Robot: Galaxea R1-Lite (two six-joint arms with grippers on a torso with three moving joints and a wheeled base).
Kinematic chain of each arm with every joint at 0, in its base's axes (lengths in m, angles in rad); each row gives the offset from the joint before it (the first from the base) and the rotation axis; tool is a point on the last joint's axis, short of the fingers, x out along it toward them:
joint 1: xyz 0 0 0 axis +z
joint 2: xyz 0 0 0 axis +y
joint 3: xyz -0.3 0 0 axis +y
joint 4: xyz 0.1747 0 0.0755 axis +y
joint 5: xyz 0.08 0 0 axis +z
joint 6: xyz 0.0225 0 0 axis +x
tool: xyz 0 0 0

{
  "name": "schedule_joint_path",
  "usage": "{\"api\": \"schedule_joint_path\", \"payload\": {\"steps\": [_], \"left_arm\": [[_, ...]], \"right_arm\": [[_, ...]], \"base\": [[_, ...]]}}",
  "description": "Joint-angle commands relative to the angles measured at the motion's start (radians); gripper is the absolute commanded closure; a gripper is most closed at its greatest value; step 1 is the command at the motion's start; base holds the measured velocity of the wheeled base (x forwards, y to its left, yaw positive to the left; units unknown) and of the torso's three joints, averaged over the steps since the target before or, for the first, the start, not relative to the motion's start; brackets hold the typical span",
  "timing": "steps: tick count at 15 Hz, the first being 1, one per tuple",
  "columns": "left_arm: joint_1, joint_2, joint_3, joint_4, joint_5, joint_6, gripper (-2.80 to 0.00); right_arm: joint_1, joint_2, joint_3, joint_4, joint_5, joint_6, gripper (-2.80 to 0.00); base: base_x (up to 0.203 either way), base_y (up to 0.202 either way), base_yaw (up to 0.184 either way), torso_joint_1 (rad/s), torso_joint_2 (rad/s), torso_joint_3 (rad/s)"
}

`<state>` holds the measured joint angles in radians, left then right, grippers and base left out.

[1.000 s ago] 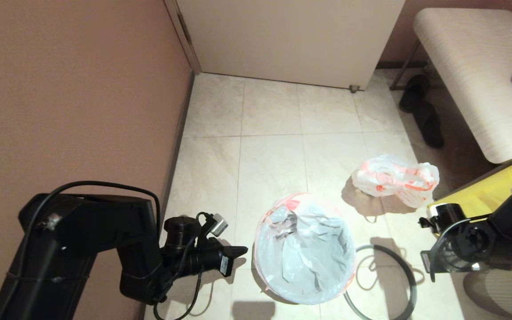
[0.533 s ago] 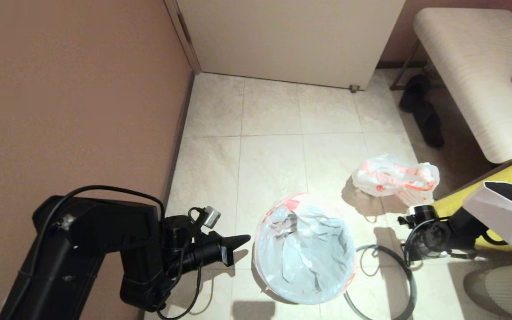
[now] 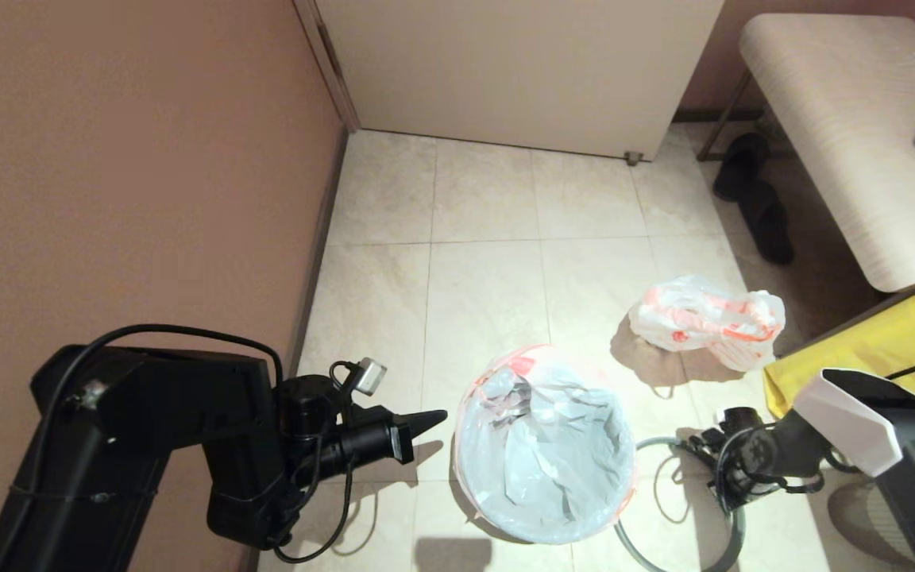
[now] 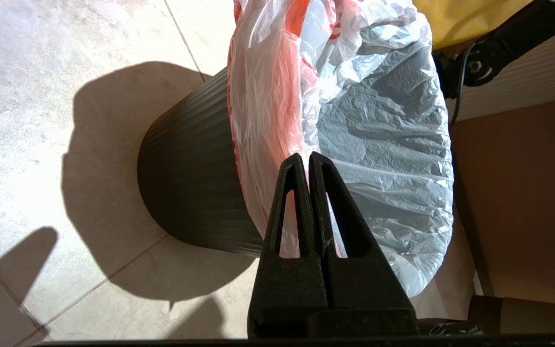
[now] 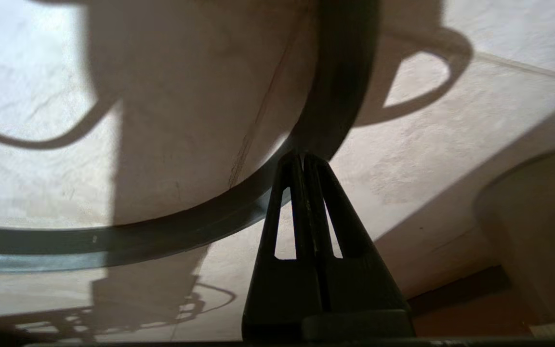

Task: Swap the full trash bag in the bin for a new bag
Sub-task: Place the trash can ring on the trash can

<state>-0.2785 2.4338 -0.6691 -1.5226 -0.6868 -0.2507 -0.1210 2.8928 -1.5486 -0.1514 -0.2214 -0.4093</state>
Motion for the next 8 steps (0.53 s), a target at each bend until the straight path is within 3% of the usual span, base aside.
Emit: {"api": "schedule_joint_path", "payload": {"steps": [1, 2, 8], "left_arm": [[-0.001, 0.0, 0.0, -0.014, -0.004, -0.001, 0.0], [-0.002, 0.002, 0.0, -0.014, -0.011, 0.001, 0.0], [-0.007, 0.007, 0.0, -0.016, -0.011, 0.002, 0.0]], "right_arm": [[-0.007, -0.01, 0.017, -0.031, 0.051, -0.008, 0.0], [-0.015, -0.013, 0.012, -0.054, 0.052, -0.011, -2.8], [-0.051, 0.056, -0.11, -0.069, 0.066, -0.065, -2.8]], "base": [[0.0, 0.0, 0.0, 0.0, 0.0, 0.0], [0.0, 0.0, 0.0, 0.0, 0.0, 0.0], [0.0, 0.0, 0.0, 0.0, 0.0, 0.0]]}}
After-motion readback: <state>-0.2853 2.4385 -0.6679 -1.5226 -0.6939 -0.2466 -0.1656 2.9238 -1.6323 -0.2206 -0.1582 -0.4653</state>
